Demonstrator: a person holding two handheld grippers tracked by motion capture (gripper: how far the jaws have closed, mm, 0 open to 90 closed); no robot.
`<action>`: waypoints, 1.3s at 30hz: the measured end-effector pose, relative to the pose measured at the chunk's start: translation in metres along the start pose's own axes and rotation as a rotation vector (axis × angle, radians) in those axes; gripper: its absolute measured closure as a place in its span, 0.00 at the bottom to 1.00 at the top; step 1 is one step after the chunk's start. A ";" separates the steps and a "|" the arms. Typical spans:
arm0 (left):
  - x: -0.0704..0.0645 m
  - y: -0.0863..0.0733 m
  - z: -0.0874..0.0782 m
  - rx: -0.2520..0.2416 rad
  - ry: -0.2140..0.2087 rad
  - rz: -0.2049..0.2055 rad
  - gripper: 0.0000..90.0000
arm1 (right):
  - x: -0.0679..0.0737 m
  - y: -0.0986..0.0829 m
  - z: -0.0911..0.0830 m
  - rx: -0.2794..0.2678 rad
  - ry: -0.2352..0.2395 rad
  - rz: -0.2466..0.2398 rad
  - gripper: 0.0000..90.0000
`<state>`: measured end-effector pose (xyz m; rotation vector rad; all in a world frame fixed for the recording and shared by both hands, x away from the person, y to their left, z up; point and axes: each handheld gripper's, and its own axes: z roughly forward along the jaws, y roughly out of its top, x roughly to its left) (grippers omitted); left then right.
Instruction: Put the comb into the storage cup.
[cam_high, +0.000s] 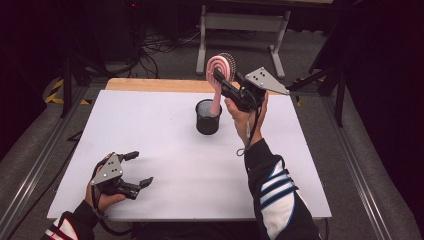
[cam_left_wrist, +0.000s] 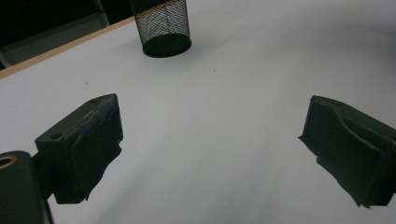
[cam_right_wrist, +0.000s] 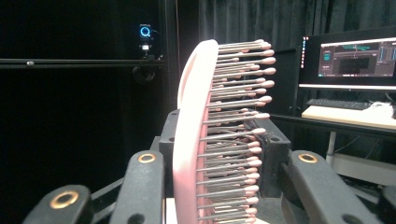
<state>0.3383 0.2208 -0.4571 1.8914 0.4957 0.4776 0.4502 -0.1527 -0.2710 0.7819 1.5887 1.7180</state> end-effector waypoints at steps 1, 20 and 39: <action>0.000 0.000 0.000 0.003 -0.002 0.004 0.07 | 0.000 -0.001 0.001 0.000 0.002 0.006 0.70; 0.000 0.002 -0.002 -0.008 0.001 0.014 0.07 | -0.002 -0.025 0.022 0.013 -0.014 0.057 0.70; 0.000 0.002 -0.003 -0.003 -0.002 0.018 0.07 | 0.000 -0.053 0.027 0.048 -0.031 0.089 0.70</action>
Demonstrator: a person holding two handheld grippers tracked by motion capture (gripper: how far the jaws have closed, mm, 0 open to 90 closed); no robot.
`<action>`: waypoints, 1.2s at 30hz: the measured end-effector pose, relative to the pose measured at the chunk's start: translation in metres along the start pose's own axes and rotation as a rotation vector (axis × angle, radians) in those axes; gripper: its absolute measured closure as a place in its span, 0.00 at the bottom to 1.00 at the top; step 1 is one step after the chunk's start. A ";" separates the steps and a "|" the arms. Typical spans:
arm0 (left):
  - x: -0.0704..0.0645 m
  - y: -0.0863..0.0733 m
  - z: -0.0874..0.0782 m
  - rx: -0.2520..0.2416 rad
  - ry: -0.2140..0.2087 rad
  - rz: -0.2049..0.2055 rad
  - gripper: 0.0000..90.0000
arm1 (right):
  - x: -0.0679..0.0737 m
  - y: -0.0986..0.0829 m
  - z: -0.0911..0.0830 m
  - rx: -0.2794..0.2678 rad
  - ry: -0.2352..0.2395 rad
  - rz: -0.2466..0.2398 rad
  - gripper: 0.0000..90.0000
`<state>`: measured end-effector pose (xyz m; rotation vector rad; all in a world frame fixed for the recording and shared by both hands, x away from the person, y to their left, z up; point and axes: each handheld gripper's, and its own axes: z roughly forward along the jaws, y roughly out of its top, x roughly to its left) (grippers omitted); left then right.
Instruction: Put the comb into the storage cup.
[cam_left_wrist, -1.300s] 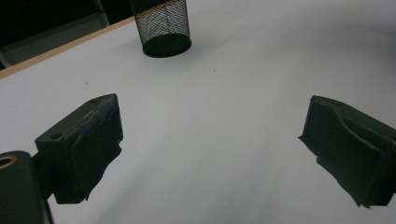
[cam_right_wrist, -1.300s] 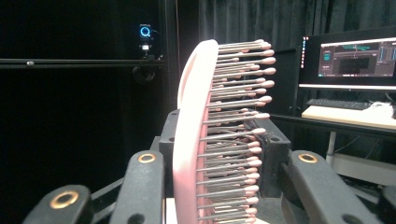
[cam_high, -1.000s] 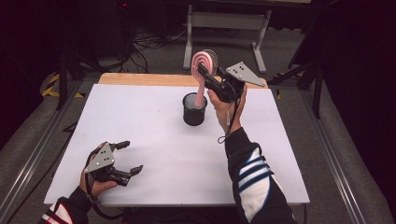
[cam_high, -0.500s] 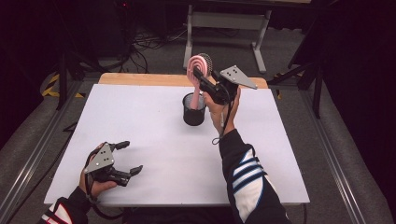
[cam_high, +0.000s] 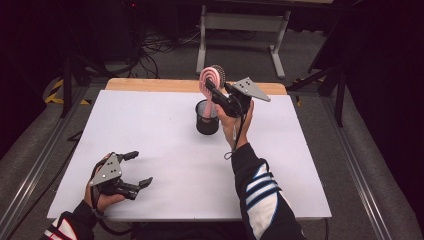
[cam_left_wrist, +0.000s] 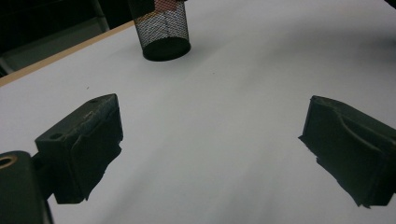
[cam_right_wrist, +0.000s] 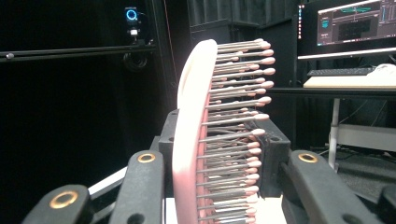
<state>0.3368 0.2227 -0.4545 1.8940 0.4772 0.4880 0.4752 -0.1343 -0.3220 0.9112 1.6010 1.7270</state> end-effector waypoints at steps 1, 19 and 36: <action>0.000 0.000 0.000 0.002 0.000 0.001 0.07 | 0.000 -0.001 0.000 0.001 -0.001 0.002 0.70; 0.000 0.000 0.001 0.013 -0.004 0.007 0.07 | -0.006 -0.031 0.003 0.051 -0.023 0.038 0.70; -0.001 0.000 0.001 0.011 -0.006 0.009 0.07 | -0.009 -0.044 0.002 0.075 -0.027 0.066 0.70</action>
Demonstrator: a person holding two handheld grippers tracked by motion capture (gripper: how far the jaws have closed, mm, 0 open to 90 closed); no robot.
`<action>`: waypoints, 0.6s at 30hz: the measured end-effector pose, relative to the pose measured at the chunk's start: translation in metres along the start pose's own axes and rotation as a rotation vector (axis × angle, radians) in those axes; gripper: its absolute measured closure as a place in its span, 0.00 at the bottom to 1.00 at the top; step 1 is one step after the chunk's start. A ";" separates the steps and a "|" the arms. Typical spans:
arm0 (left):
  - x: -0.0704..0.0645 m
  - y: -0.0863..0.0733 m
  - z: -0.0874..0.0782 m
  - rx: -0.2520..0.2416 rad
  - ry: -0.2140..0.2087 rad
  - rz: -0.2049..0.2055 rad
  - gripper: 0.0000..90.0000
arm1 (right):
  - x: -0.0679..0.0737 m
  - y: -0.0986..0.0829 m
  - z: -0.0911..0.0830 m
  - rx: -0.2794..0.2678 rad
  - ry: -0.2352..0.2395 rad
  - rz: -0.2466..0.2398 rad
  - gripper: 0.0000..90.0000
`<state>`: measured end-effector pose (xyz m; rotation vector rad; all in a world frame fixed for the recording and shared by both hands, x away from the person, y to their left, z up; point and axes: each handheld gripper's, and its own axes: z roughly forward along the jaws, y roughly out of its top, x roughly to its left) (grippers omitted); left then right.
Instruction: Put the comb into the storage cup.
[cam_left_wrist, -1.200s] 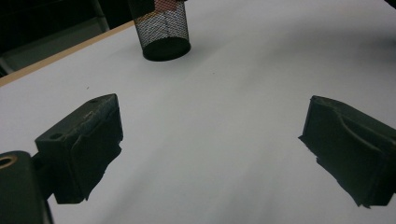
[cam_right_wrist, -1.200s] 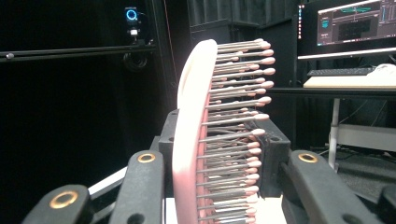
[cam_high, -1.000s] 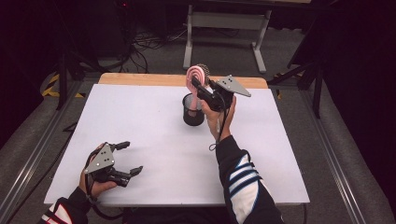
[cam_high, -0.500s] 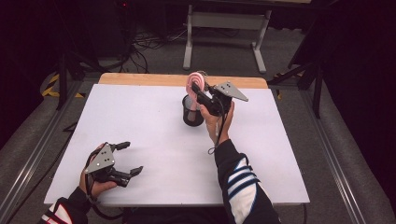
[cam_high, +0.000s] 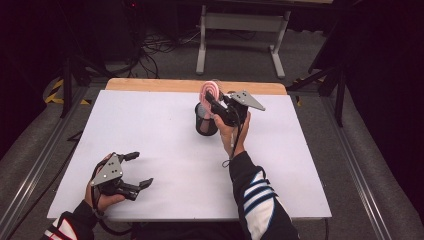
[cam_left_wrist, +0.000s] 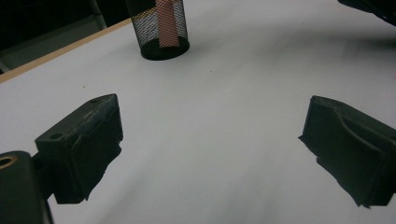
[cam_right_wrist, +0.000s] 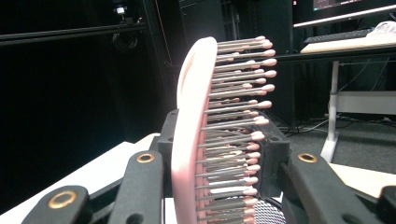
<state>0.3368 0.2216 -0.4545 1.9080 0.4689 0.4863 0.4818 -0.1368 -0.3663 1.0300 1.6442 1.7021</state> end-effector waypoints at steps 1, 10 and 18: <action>0.000 0.000 0.000 0.000 0.001 0.000 0.07 | 0.000 0.000 0.000 0.001 0.000 0.003 0.70; 0.000 0.000 0.000 0.001 0.000 0.000 0.07 | -0.002 -0.003 -0.001 0.006 -0.002 0.003 0.70; 0.000 0.000 0.000 0.003 -0.001 0.002 0.07 | -0.003 -0.003 -0.001 0.010 -0.002 -0.003 0.70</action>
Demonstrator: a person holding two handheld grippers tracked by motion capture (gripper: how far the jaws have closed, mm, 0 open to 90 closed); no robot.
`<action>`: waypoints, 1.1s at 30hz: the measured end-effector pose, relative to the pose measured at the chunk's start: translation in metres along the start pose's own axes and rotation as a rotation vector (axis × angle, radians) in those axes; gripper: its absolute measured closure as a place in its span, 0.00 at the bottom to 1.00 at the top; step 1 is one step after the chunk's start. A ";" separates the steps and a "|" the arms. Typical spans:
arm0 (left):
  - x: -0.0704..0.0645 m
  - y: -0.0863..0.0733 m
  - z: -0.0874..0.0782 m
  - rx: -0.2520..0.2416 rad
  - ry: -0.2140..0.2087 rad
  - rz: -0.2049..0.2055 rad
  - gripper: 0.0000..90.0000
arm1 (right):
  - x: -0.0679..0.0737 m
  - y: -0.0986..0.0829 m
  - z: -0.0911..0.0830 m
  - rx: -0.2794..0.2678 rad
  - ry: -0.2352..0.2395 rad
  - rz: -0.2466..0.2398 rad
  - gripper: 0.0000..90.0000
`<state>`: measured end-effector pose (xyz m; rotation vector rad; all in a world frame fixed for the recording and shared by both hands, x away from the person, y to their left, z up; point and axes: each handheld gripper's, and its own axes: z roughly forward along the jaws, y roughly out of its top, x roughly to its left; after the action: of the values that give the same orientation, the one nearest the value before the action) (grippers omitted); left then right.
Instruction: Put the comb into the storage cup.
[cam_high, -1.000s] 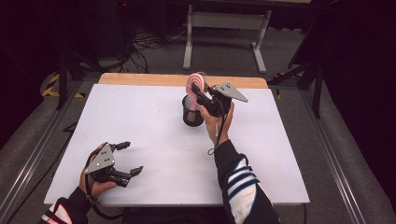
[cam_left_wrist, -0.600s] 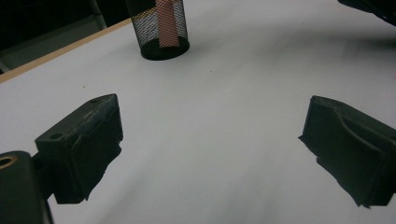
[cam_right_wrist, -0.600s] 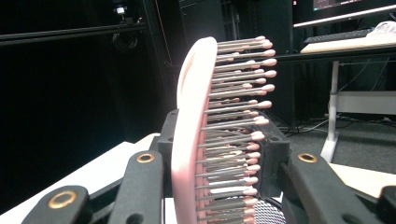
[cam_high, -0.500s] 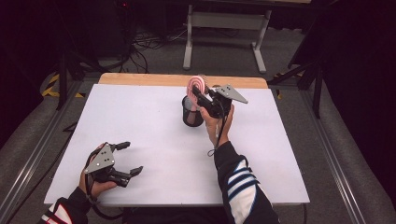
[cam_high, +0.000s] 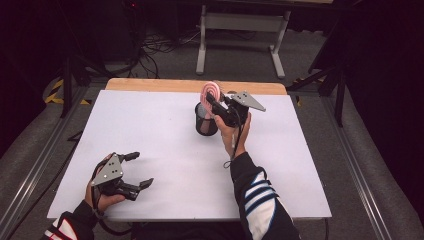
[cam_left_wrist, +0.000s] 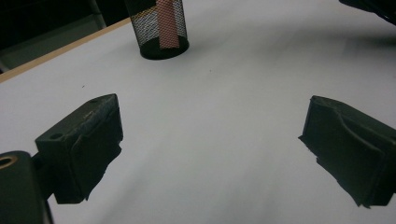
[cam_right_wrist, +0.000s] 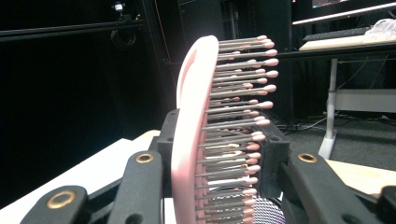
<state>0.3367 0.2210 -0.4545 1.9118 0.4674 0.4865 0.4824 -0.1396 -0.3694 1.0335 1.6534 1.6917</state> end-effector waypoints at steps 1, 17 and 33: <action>0.000 0.000 0.000 0.000 -0.001 0.000 0.07 | 0.000 0.000 0.000 0.000 -0.002 0.000 0.70; 0.000 0.000 0.001 0.007 -0.004 0.000 0.07 | -0.011 0.000 -0.004 0.001 -0.050 0.007 0.68; -0.001 0.000 0.003 0.017 -0.008 0.004 0.07 | -0.025 -0.004 -0.008 0.021 -0.096 0.017 0.66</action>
<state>0.3374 0.2184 -0.4558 1.9304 0.4642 0.4784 0.4892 -0.1636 -0.3769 1.1241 1.6080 1.6131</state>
